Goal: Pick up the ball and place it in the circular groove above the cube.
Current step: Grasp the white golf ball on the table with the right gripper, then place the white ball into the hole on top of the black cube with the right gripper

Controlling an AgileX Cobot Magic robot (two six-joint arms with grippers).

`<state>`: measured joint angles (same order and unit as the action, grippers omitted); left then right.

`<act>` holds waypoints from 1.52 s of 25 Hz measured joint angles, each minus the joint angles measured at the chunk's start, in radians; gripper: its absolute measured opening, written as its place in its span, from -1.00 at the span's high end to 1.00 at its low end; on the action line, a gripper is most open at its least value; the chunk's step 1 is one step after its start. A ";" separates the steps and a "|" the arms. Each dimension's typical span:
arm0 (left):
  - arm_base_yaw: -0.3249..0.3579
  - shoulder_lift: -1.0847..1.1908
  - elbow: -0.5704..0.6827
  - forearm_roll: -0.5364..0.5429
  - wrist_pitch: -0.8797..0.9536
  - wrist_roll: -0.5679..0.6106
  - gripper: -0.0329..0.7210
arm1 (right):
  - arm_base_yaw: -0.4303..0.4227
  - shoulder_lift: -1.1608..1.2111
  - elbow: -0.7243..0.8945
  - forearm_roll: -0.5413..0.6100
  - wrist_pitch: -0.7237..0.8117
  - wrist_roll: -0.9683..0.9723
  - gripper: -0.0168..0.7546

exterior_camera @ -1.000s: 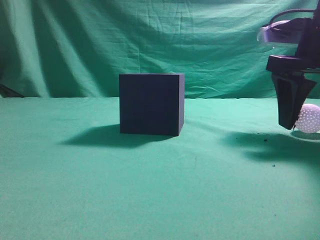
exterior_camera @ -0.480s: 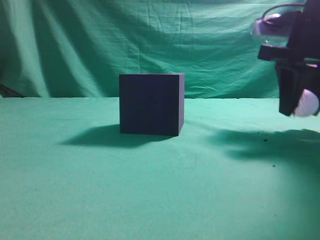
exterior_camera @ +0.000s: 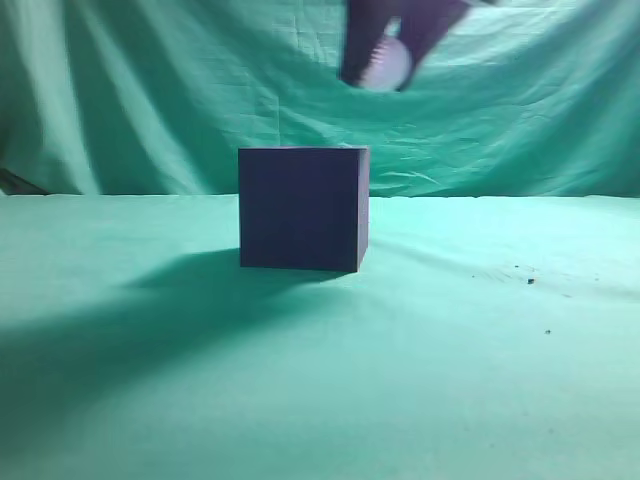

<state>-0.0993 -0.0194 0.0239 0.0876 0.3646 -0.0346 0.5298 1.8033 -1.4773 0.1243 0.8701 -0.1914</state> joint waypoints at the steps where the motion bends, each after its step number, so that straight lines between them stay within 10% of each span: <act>1: 0.000 0.000 0.000 0.000 0.000 0.000 0.91 | 0.031 0.000 -0.005 0.000 -0.018 0.000 0.15; 18: 0.000 0.000 0.000 0.000 0.000 0.000 0.91 | 0.130 0.113 -0.009 -0.008 -0.123 0.000 0.15; 23: 0.000 0.000 0.000 0.000 0.000 0.000 0.91 | 0.130 0.113 -0.043 -0.008 -0.099 -0.002 -0.45; 28: 0.000 0.000 0.000 0.000 0.000 0.000 0.91 | 0.130 0.113 -0.177 -0.010 0.071 0.023 -0.45; 34: 0.000 0.000 0.000 0.000 0.000 0.000 0.91 | 0.130 0.081 -0.326 -0.032 0.314 0.109 0.75; 38: 0.000 0.000 0.000 0.000 0.000 0.000 0.91 | 0.130 -0.017 -0.334 -0.052 0.372 0.130 0.96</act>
<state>-0.0993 -0.0194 0.0239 0.0876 0.3646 -0.0346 0.6600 1.7865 -1.8113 0.0723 1.2421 -0.0611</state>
